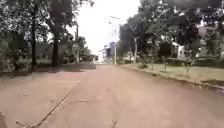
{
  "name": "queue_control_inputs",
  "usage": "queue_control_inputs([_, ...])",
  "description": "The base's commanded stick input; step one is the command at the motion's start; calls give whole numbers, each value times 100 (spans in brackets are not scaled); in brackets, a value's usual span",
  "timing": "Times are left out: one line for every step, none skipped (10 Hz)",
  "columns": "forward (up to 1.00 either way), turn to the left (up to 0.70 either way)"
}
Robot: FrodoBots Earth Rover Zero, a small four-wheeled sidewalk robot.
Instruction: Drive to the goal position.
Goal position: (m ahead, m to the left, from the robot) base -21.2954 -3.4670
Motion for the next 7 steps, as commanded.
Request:
queue_control_inputs([100, 0])
queue_control_inputs([100, 0])
queue_control_inputs([100, 0])
queue_control_inputs([77, 0])
queue_control_inputs([11, 0])
queue_control_inputs([-76, 0])
queue_control_inputs([-100, 0])
